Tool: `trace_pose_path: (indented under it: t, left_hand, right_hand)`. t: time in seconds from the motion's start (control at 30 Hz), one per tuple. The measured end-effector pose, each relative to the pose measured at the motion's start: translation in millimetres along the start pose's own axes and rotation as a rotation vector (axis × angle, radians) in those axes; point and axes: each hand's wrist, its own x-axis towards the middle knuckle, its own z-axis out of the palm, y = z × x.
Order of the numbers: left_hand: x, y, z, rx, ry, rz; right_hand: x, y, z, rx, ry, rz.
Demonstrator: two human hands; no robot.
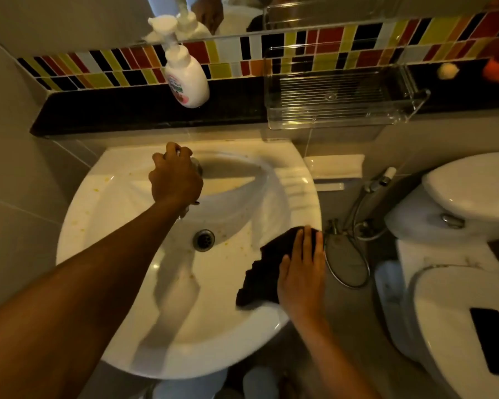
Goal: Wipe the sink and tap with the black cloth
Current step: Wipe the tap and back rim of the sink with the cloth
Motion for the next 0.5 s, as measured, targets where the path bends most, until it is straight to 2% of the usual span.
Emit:
trace_pose_path:
  t: [0.13, 0.23, 0.33, 0.5]
  left_hand:
    - [1.5, -0.2, 2.5, -0.03, 0.025, -0.015]
    - [2.7, -0.8, 4.2, -0.026, 0.038, -0.014]
    - [3.2, -1.0, 3.5, -0.009, 0.029, -0.007]
    - [3.1, -1.1, 3.4, -0.027, 0.029, -0.004]
  right_hand:
    - [57.9, 1.7, -15.8, 0.001, 0.047, -0.057]
    - [102.0, 0.9, -22.6, 0.017, 0.021, -0.112]
    - [143.2, -2.3, -21.0, -0.117, -0.023, -0.255]
    - [187.7, -25.7, -10.3, -0.304, 0.04, -0.395]
